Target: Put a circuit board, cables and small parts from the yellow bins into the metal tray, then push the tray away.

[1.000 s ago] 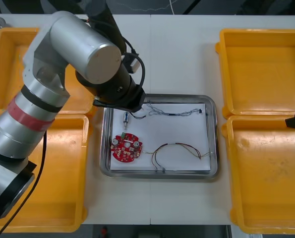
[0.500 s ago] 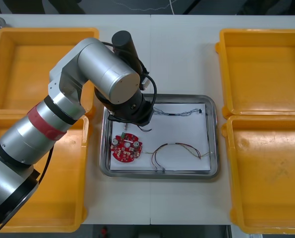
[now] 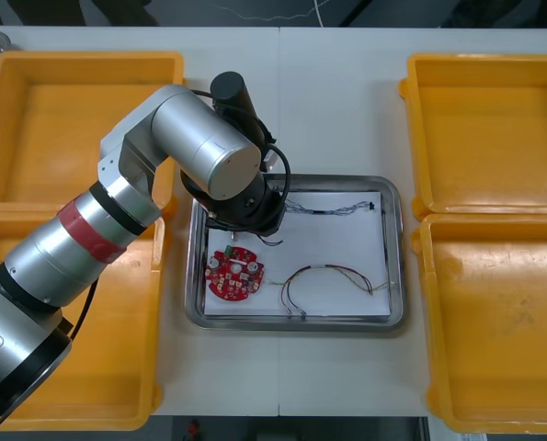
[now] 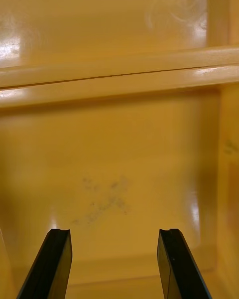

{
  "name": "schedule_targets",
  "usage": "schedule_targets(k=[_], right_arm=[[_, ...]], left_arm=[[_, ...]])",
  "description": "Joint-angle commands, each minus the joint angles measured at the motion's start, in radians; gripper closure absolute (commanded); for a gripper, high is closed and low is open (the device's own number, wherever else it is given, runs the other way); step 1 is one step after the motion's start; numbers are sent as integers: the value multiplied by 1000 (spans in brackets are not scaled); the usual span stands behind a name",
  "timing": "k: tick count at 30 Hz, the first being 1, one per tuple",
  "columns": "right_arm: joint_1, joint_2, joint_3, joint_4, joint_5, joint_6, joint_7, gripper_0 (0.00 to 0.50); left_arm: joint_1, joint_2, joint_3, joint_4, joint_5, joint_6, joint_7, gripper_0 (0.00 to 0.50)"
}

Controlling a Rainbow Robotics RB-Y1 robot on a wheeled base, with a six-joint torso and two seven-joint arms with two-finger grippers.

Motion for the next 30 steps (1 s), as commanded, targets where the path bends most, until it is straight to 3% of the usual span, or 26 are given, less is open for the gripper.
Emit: schedule_targets(k=[1, 2, 3, 4, 19, 30], right_arm=[[17, -37, -39, -5, -17, 3, -26, 0], [17, -37, -39, -5, -18, 3, -27, 0], [16, -37, -39, -5, -20, 3, -26, 0], [16, -37, -39, -5, -21, 3, -26, 0], [16, -37, -39, -5, -49, 3, -24, 0], [16, -53, -11, -44, -57, 3, -24, 0]], left_arm=[[-47, -20, -14, -11, 2, -11, 56, 183], [-47, -19, -14, -12, 4, -11, 58, 143], [-47, -17, -14, -11, 4, -11, 58, 46], [-47, -16, -14, -12, 7, -11, 60, 0], [-47, 10, 11, -60, 31, 2, 86, 0], [-46, 38, 141, -169, 36, 152, 96, 0]])
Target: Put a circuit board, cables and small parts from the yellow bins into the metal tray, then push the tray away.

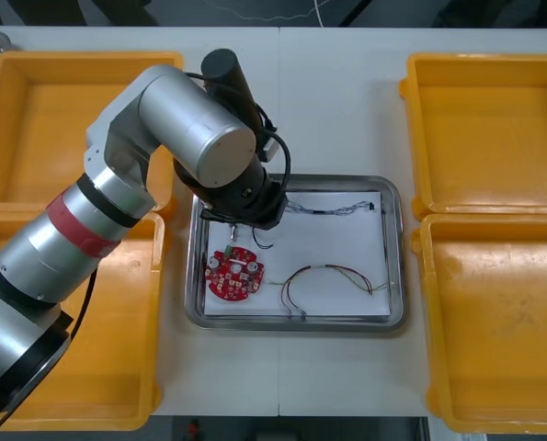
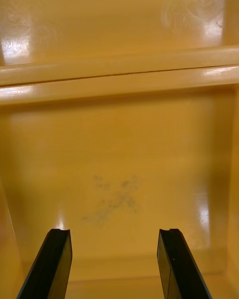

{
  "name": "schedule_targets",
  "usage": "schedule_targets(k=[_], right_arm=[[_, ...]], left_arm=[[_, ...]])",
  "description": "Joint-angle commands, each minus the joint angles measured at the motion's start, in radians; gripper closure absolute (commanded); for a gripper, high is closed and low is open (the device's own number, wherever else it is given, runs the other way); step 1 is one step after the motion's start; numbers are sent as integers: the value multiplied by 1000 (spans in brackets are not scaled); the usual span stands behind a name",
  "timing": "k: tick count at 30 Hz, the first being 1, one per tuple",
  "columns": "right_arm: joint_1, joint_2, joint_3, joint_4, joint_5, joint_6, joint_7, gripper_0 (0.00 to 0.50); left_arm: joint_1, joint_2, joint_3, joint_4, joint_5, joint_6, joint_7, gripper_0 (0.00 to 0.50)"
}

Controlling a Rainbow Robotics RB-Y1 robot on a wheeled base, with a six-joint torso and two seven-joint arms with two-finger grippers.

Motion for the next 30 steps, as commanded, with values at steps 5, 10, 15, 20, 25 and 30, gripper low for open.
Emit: schedule_targets(k=[5, 10, 15, 20, 25, 30], right_arm=[[11, -58, 14, -85, -29, 3, -14, 0], [-17, -75, 69, -102, -46, 3, -11, 0], [-67, -92, 131, -102, -99, 3, -18, 0], [-139, -92, 223, -102, -130, 3, -20, 0], [-207, -92, 327, -103, -138, 3, -18, 0], [-286, -91, 480, -103, -141, 3, -15, 0]], left_arm=[[-26, 53, 174, -152, 12, 159, 80, 0], [24, 93, 252, -247, 22, 238, 70, 0], [83, 146, 319, -365, 41, 278, 61, 0], [172, 217, 414, -481, 101, 278, 54, 0], [238, 289, 496, -544, 162, 278, 56, 0], [317, 349, 597, -575, 213, 278, 51, 0]])
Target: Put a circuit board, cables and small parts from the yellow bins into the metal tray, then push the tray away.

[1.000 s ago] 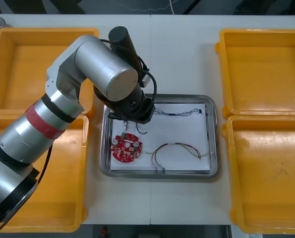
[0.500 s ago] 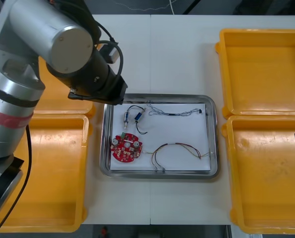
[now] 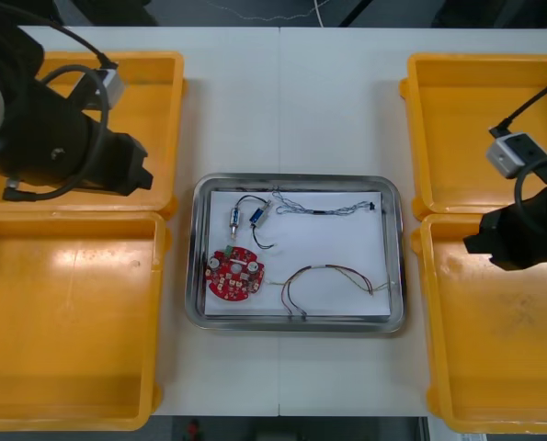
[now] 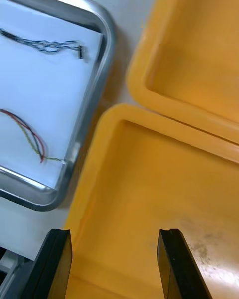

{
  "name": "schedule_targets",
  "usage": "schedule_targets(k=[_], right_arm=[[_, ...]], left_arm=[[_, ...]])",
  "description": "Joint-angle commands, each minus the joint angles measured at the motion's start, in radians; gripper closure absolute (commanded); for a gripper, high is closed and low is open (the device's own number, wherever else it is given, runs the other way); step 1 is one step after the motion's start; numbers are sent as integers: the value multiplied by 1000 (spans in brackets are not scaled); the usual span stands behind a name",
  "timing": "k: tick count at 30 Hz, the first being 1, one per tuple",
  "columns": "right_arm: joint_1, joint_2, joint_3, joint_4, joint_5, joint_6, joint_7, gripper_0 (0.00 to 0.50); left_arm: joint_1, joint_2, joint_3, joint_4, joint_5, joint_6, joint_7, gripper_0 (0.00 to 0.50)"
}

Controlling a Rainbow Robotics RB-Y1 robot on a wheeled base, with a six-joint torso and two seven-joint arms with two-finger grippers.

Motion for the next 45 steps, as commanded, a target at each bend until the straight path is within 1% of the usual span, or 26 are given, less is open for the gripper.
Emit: schedule_targets(k=[1, 5, 10, 14, 17, 18, 23, 26, 29, 32, 36, 41, 45], right_arm=[[-100, -34, 157, -28, -13, 3, -12, 0], [-152, -31, 272, -28, -18, 3, -6, 0], [-225, 1, 450, -27, 11, 3, -6, 0], [-276, 23, 560, -28, 28, 3, 2, 0], [-308, 41, 643, -28, 54, 3, 8, 0], [-316, 47, 674, -28, 67, -3, 12, 0], [-342, 61, 794, -28, 148, -104, 58, 0], [-351, 67, 882, -27, 235, -161, 137, 0], [-365, 69, 941, -17, 281, -187, 187, 0], [-380, 69, 993, 6, 303, -216, 235, 0], [-402, 69, 1060, 30, 335, -250, 287, 0], [-432, 75, 1168, 61, 401, -288, 290, 0], [-446, 83, 1221, 101, 427, -306, 284, 0]], left_arm=[[82, 82, 109, -56, 39, 7, 49, 0], [122, 110, 150, -63, 41, 7, 49, 0], [186, 153, 213, -72, 55, 7, 41, 0], [229, 171, 258, -84, 67, 7, 35, 0], [264, 187, 288, -95, 76, 7, 27, 0], [277, 188, 296, -101, 79, 7, 23, 0], [329, 205, 328, -125, 84, 7, 12, 0], [361, 219, 334, -138, 85, 7, 3, 0], [389, 220, 342, -155, 84, 7, -6, 0], [415, 220, 353, -170, 84, 7, -16, 0], [427, 222, 357, -176, 82, 7, -28, 0], [430, 222, 359, -179, 82, 7, -45, 0], [430, 220, 359, -179, 82, 7, -52, 0]])
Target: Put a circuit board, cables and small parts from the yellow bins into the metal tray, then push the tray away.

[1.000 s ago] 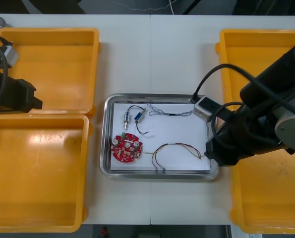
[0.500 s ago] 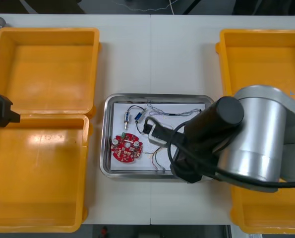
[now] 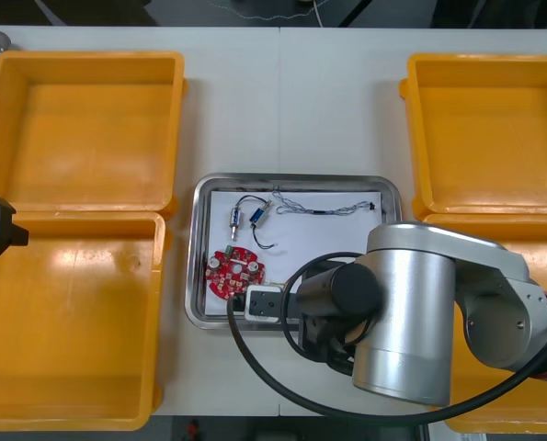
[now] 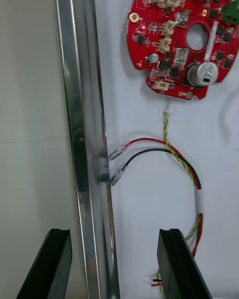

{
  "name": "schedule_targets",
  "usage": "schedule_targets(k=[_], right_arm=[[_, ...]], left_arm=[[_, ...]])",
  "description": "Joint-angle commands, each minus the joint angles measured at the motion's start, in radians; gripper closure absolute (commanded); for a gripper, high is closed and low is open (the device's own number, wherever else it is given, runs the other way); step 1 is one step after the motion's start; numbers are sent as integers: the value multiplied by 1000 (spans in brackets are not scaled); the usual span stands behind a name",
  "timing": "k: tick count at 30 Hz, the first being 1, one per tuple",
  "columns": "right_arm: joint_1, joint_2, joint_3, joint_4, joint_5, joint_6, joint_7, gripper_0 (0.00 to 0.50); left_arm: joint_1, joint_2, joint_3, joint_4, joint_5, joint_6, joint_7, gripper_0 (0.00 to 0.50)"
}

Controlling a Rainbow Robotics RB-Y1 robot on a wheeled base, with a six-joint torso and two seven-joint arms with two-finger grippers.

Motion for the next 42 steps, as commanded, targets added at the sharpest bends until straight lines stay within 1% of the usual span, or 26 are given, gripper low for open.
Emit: schedule_targets(k=[1, 6, 9, 13, 15, 18, 26, 37, 38, 39, 40, 42], right_arm=[[-46, 31, 81, 42, 32, -27, 5, 0], [-57, 47, 127, 109, 52, -67, 2, 0], [-57, 60, 139, 140, 52, -90, -3, 0], [-57, 86, 149, 169, 63, -98, -7, 0], [-57, 100, 159, 181, 80, -99, -12, 0], [-57, 111, 169, 192, 88, -98, -16, 0], [-57, 112, 189, 195, 121, -98, -29, 0], [-57, 109, 193, 204, 132, -96, -29, 0], [-56, 108, 193, 206, 132, -93, -29, 70], [-57, 108, 193, 204, 134, -92, -30, 211], [-57, 108, 193, 204, 134, -90, -32, 316], [-56, 106, 193, 204, 134, -89, -35, 389]], left_arm=[[17, 41, 30, -32, 6, 6, -52, 0], [17, 41, 29, -29, 8, 6, -56, 0], [17, 41, 29, -29, 8, 6, -56, 0], [17, 41, 29, -29, 8, 6, -56, 0], [17, 41, 29, -29, 8, 6, -56, 0], [17, 41, 29, -29, 8, 6, -56, 0], [17, 41, 29, -29, 8, 6, -56, 0], [17, 41, 29, -29, 8, 6, -56, 0], [17, 41, 29, -29, 8, 6, -56, 0], [17, 41, 29, -29, 8, 6, -56, 0], [17, 41, 29, -29, 8, 6, -56, 0], [17, 41, 29, -29, 8, 6, -56, 0]])
